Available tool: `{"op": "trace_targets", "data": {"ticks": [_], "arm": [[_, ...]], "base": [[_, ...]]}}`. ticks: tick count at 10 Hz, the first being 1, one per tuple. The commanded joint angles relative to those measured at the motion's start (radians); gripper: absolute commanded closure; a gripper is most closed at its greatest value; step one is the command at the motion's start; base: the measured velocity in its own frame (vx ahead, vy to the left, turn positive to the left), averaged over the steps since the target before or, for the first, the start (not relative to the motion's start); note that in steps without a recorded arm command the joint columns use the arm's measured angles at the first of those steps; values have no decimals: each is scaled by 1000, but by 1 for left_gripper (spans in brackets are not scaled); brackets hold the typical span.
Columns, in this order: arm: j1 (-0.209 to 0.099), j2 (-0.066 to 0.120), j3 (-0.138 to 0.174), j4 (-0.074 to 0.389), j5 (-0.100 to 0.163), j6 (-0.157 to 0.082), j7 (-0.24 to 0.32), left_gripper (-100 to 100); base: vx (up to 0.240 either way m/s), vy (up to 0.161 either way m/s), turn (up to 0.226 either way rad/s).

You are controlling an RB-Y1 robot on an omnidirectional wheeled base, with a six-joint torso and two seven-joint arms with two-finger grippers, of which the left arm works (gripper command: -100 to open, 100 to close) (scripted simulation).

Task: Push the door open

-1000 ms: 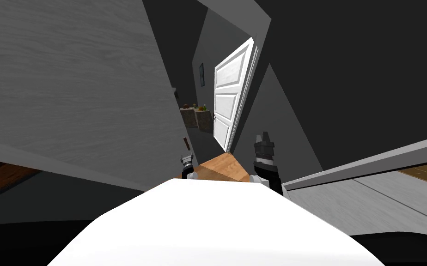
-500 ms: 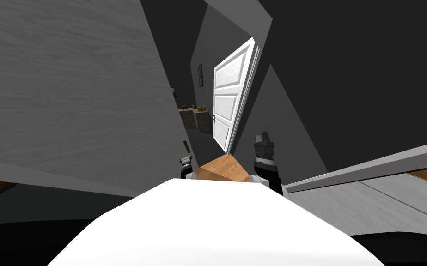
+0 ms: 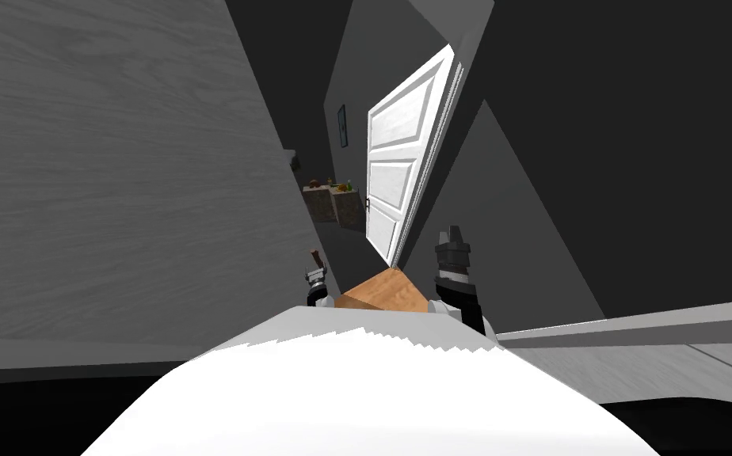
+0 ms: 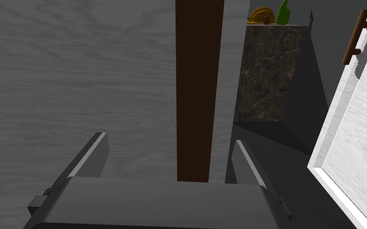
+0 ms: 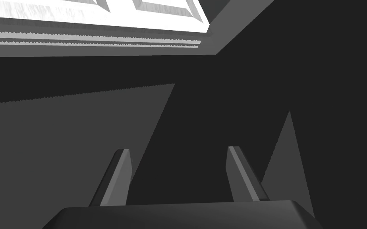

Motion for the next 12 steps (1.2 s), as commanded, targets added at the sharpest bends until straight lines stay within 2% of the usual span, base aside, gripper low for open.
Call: {"op": "trace_targets", "data": {"ticks": [1, 2, 3, 4, 9, 10, 12], "arm": [[4, -10, 1, 1, 2, -2, 6, -100], [5, -26, 2, 4, 3, -4, 9, -100], [6, -19, 3, -6, 3, 1, 3, -100], [6, -19, 3, -6, 3, 1, 3, 100], [6, -19, 3, -6, 3, 1, 3, 100], [13, -4, 24, -16, 20, 1, -3, 100], [24, 9, 48, -27, 39, -4, -9, 100]], "base": [[180, 97, -37], [160, 70, -28], [71, 27, -6], [-8, -2, 5], [-6, -5, -6], [82, 7, -109], [188, 27, -91]]}}
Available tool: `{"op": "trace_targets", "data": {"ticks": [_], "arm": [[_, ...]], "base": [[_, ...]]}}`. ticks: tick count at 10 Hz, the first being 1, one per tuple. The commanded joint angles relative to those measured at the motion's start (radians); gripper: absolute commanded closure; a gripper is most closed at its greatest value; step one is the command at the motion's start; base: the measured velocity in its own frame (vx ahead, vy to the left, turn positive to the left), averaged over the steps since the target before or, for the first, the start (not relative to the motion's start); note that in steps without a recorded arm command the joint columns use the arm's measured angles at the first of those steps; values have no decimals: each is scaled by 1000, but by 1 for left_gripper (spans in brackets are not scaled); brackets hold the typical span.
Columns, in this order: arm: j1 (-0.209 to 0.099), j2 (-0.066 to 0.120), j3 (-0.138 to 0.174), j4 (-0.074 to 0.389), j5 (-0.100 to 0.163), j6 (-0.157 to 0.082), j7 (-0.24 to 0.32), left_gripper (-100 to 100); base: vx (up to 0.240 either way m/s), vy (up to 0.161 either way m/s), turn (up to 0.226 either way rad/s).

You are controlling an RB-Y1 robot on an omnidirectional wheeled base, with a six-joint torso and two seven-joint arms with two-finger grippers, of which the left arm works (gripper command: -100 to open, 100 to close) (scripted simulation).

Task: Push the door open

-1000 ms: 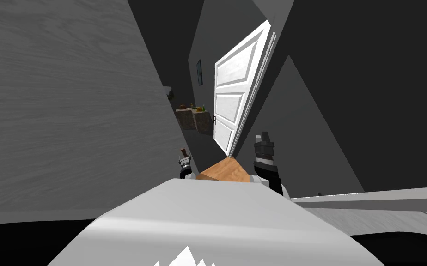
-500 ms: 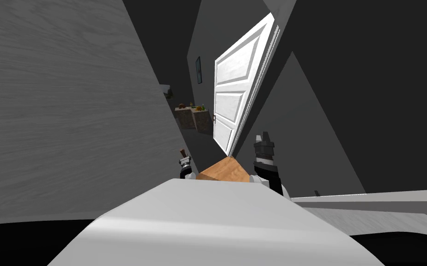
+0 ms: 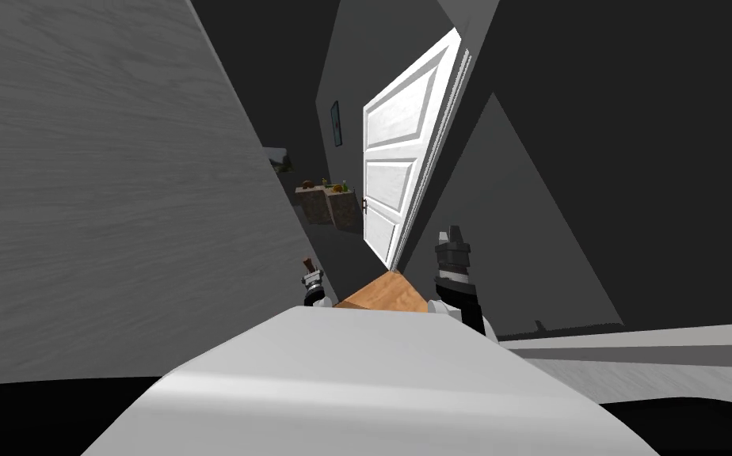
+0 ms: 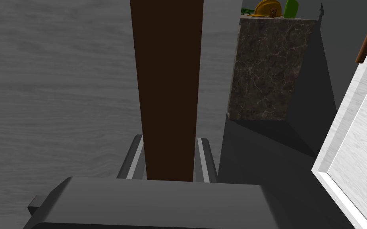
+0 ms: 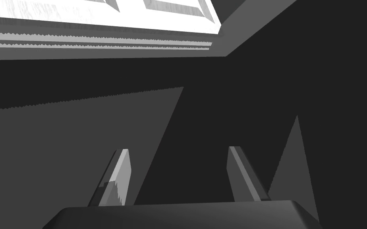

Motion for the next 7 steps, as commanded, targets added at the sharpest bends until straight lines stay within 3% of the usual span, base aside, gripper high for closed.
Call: {"op": "trace_targets", "data": {"ticks": [1, 2, 7], "arm": [[17, 4, 14, -43, 6, -3, -16, 100], [27, 13, 36, -53, 24, -7, -22, 100], [48, 26, 79, -72, 58, -16, -34, 100]], "base": [[112, 40, -15], [137, 61, -80], [99, 34, -57]]}}
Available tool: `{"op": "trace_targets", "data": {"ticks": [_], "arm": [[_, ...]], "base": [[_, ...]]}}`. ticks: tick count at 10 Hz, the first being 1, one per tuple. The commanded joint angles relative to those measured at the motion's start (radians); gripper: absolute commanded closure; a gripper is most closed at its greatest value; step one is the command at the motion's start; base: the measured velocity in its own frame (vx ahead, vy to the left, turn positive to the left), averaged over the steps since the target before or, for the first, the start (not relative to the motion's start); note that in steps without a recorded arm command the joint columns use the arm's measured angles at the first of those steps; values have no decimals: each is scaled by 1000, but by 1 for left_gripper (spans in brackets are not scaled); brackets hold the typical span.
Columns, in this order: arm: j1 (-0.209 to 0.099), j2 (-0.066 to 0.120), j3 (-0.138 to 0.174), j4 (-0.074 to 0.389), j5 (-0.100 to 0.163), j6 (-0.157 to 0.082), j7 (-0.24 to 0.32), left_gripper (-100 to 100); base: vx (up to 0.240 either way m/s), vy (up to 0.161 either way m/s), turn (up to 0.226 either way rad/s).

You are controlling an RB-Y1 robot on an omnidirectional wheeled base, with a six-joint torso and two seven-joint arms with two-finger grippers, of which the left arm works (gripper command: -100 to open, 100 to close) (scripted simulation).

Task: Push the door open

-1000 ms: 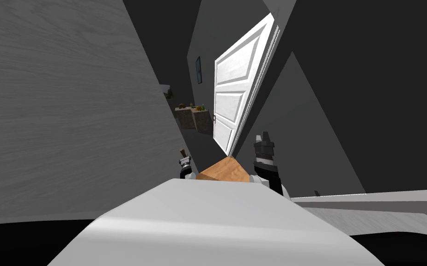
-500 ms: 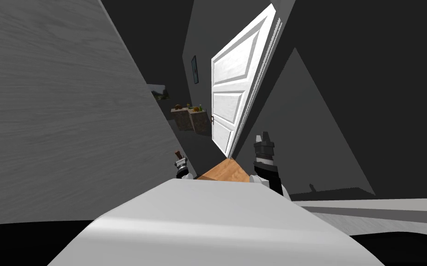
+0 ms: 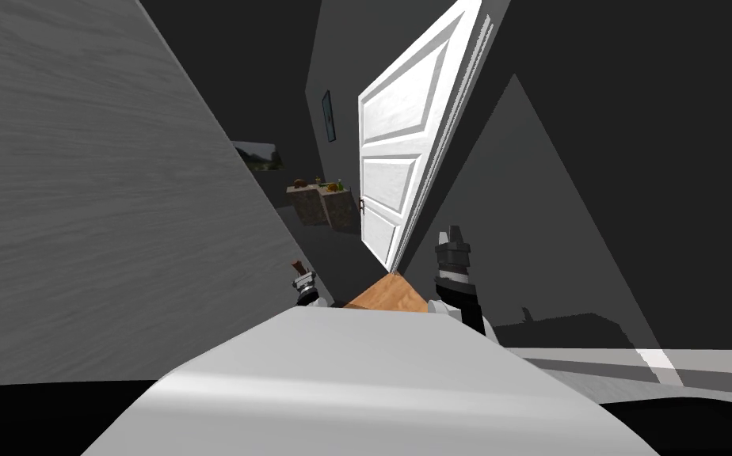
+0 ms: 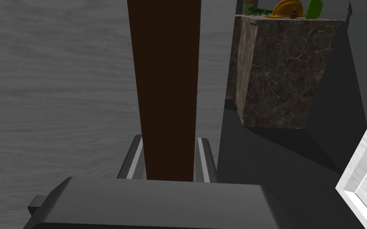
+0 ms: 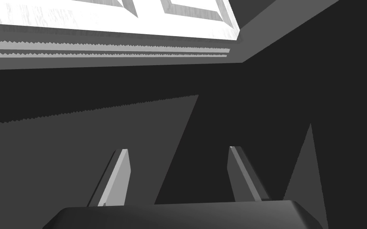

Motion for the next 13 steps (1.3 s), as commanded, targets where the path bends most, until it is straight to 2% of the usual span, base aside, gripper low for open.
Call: {"op": "trace_targets", "data": {"ticks": [1, 7, 13], "arm": [[14, 11, 30, -21, 18, -10, -14, 100], [43, 18, 89, -47, 65, -21, -30, 100], [78, 15, 161, -80, 122, -35, -50, 100]], "base": [[96, 51, -68], [103, 43, -58], [111, 60, -65]]}}
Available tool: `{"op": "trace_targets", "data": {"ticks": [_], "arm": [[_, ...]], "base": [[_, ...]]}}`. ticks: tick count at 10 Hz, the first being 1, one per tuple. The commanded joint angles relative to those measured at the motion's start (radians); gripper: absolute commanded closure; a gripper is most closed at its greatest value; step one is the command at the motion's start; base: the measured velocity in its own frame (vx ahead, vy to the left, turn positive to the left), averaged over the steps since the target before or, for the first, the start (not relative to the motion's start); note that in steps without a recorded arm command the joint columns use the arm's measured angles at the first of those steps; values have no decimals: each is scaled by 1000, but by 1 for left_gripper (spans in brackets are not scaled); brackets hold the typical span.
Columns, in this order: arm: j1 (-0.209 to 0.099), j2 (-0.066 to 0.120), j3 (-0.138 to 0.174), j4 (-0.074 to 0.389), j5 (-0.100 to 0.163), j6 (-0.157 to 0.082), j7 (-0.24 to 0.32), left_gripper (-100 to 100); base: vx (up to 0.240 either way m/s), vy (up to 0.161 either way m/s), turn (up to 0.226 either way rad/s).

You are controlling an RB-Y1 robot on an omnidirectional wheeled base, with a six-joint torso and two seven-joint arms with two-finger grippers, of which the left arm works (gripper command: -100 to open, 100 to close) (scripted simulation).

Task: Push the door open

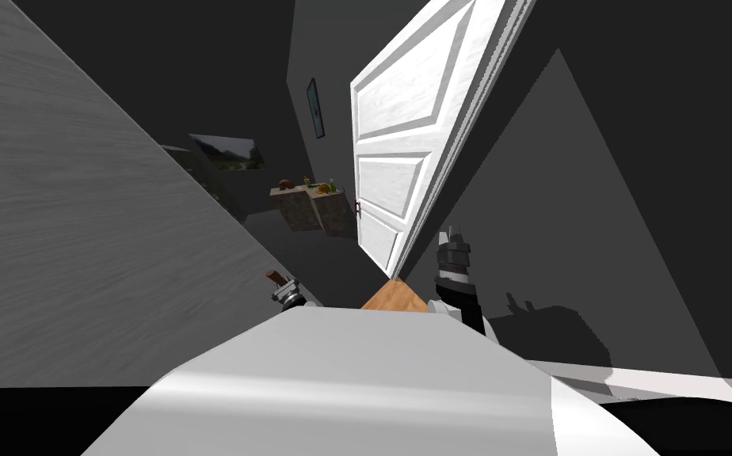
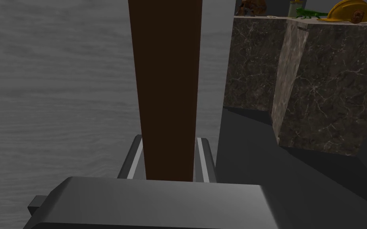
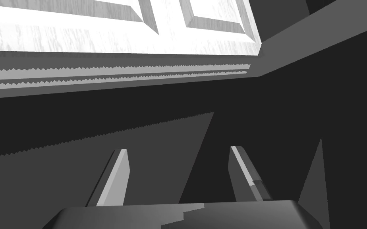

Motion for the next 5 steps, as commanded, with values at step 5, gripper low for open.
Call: {"op": "trace_targets", "data": {"ticks": [5], "arm": [[34, 2, 61, -35, 43, -13, -17, 100]], "base": [[77, 42, -46]]}}
